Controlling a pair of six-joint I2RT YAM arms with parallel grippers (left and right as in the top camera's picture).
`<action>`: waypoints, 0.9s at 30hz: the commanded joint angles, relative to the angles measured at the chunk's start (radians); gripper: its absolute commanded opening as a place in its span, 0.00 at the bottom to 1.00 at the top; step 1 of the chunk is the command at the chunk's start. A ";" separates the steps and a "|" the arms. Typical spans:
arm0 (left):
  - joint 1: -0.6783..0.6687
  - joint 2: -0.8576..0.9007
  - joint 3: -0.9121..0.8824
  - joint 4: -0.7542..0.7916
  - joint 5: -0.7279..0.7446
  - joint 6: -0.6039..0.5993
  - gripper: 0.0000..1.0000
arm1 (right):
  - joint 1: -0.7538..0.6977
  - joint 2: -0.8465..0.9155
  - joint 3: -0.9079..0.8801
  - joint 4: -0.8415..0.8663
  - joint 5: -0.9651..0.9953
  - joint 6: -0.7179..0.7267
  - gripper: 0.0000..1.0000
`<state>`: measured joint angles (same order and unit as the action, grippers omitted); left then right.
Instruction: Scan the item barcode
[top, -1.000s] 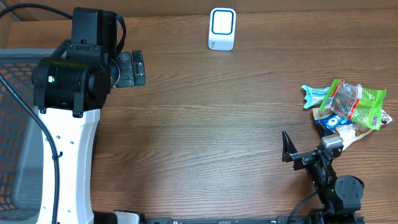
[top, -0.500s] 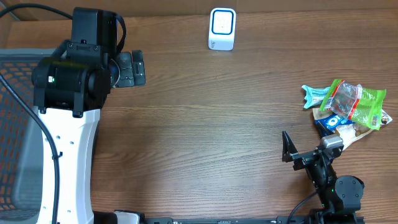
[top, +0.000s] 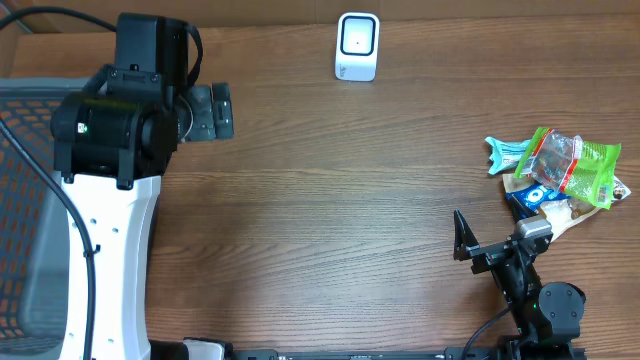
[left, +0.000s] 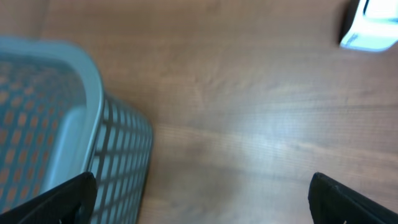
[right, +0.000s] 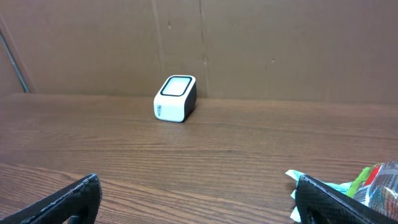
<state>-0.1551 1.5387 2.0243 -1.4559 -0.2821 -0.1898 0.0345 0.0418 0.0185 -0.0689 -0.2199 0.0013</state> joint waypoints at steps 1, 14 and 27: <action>0.010 -0.099 -0.089 0.154 -0.011 0.045 0.99 | 0.006 -0.011 -0.011 0.004 0.010 0.010 1.00; 0.093 -0.810 -1.191 0.953 0.047 0.045 1.00 | 0.006 -0.011 -0.010 0.004 0.010 0.010 1.00; 0.098 -1.413 -1.923 1.460 0.039 0.117 0.99 | 0.006 -0.011 -0.010 0.004 0.010 0.010 1.00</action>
<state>-0.0635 0.2119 0.1944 -0.0433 -0.2497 -0.1192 0.0353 0.0376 0.0185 -0.0704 -0.2199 0.0048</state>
